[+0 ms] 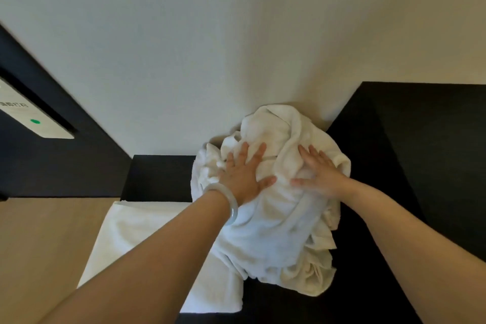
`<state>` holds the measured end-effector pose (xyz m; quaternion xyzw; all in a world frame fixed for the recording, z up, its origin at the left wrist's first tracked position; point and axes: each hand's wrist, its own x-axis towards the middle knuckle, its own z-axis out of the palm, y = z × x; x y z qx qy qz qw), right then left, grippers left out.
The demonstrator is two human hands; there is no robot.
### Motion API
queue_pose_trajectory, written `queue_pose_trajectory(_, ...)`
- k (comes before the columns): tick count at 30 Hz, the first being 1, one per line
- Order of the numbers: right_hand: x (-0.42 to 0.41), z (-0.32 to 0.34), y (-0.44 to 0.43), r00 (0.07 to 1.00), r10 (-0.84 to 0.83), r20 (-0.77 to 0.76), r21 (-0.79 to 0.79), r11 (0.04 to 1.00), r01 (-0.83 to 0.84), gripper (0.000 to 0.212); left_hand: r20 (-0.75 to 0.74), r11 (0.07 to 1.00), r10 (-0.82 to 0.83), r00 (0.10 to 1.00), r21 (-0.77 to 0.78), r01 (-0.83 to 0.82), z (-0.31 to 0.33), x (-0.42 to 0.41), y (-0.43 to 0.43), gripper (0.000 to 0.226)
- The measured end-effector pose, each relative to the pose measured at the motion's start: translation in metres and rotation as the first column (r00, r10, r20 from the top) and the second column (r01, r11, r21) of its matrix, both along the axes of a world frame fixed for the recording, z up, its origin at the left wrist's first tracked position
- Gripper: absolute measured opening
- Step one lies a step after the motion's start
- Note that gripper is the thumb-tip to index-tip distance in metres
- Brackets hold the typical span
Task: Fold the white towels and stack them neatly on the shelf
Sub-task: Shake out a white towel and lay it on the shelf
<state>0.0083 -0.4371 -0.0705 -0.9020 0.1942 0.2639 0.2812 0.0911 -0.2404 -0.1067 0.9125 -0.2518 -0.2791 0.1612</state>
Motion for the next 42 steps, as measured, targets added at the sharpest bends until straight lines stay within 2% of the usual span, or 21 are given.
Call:
queue_pose_trajectory(2, -0.013, 0.017, -0.006, 0.981, 0.176, -0.084, -0.044, 0.983, -0.180, 0.107, 0.165, 1.000, 0.017, 0.986, 0.018, -0.020, 0.015, -0.026, 0.006, 0.081)
queue_pose_trajectory(3, -0.019, 0.023, -0.007, 0.967, 0.228, -0.109, -0.087, 0.967, -0.238, 0.103, 0.219, 1.000, 0.010, 0.976, -0.007, -0.009, 0.022, -0.042, 0.008, 0.082)
queue_pose_trajectory(4, -0.025, 0.027, -0.008, 0.963, 0.250, -0.101, -0.149, 0.953, -0.263, 0.089, 0.237, 1.000, -0.007, 0.971, -0.028, 0.014, 0.027, -0.058, 0.009, 0.083)
queue_pose_trajectory(6, -0.033, 0.035, -0.010, 0.968, 0.249, -0.032, -0.306, 0.920, -0.247, 0.045, 0.193, 0.998, -0.060, 0.979, -0.003, 0.062, 0.036, -0.086, 0.009, 0.091)
queue_pose_trajectory(8, -0.037, 0.059, -0.008, 0.979, 0.190, 0.075, -0.347, 0.925, -0.153, 0.013, 0.128, 0.996, -0.076, 0.989, 0.053, 0.070, 0.040, -0.103, 0.004, 0.102)
queue_pose_trajectory(11, -0.040, 0.107, -0.010, 0.933, 0.119, 0.340, -0.226, 0.973, -0.042, 0.018, 0.045, 0.998, 0.053, 0.998, -0.046, -0.051, 0.054, -0.106, -0.008, 0.114)
queue_pose_trajectory(13, -0.045, 0.144, -0.009, 0.892, 0.112, 0.439, -0.170, 0.985, -0.040, 0.021, -0.007, 0.968, 0.187, 0.982, -0.168, -0.185, 0.070, -0.097, -0.016, 0.115)
queue_pose_trajectory(15, -0.046, 0.182, -0.008, 0.849, 0.126, 0.514, -0.148, 0.987, -0.056, 0.024, -0.068, 0.920, 0.280, 0.957, -0.266, -0.288, 0.096, -0.087, -0.019, 0.102)
queue_pose_trajectory(16, -0.047, 0.203, -0.008, 0.830, 0.136, 0.541, -0.154, 0.986, -0.061, 0.025, -0.047, 0.913, 0.283, 0.958, -0.293, -0.284, 0.112, -0.081, -0.018, 0.087)
queue_pose_trajectory(18, -0.048, 0.245, -0.013, 0.797, 0.120, 0.592, -0.146, 0.988, -0.041, 0.024, 0.059, 0.933, 0.237, 0.970, -0.291, -0.210, 0.145, -0.069, -0.013, 0.039)
queue_pose_trajectory(19, -0.048, 0.266, -0.017, 0.773, 0.109, 0.625, -0.149, 0.989, -0.020, 0.024, 0.083, 0.929, 0.239, 0.967, -0.310, -0.203, 0.160, -0.062, -0.011, 0.022)
queue_pose_trajectory(21, -0.049, 0.306, -0.031, 0.700, 0.085, 0.709, -0.164, 0.985, 0.047, 0.025, 0.087, 0.884, 0.253, 0.964, -0.425, -0.193, 0.195, -0.047, -0.014, 0.011)
queue_pose_trajectory(26, -0.058, 0.388, -0.087, 0.533, -0.067, 0.843, -0.067, 0.971, 0.228, 0.024, 0.261, 0.780, 0.254, 0.931, -0.624, -0.038, 0.312, -0.018, -0.057, 0.010)
queue_pose_trajectory(31, -0.087, 0.476, -0.155, 0.189, -0.143, 0.972, 0.083, 0.952, 0.295, 0.038, 0.409, 0.682, 0.256, 0.876, -0.719, 0.136, 0.432, -0.033, -0.125, 0.009)
queue_pose_trajectory(34, -0.126, 0.531, -0.205, 0.043, -0.102, 0.994, 0.083, 0.945, 0.316, 0.037, 0.405, 0.596, 0.231, 0.885, -0.777, 0.200, 0.489, -0.069, -0.177, 0.013)
queue_pose_trajectory(36, -0.156, 0.554, -0.247, -0.004, -0.067, 0.998, 0.064, 0.933, 0.355, 0.035, 0.371, 0.549, 0.193, 0.908, -0.808, 0.214, 0.511, -0.095, -0.218, 0.017)
queue_pose_trajectory(37, -0.169, 0.559, -0.270, 0.017, -0.045, 0.999, 0.035, 0.921, 0.387, 0.033, 0.345, 0.535, 0.168, 0.924, -0.818, 0.208, 0.514, -0.106, -0.241, 0.020)
queue_pose_trajectory(38, -0.180, 0.558, -0.295, 0.078, -0.032, 0.996, -0.004, 0.905, 0.425, 0.030, 0.306, 0.539, 0.140, 0.942, -0.821, 0.187, 0.509, -0.115, -0.264, 0.022)
queue_pose_trajectory(40, -0.193, 0.535, -0.343, 0.300, -0.040, 0.953, -0.111, 0.876, 0.470, 0.020, 0.226, 0.605, 0.083, 0.971, -0.785, 0.132, 0.479, -0.129, -0.311, 0.023)
queue_pose_trajectory(42, -0.198, 0.483, -0.382, 0.558, -0.094, 0.825, -0.192, 0.881, 0.432, 0.008, 0.159, 0.726, 0.043, 0.986, -0.683, 0.079, 0.423, -0.140, -0.349, 0.024)
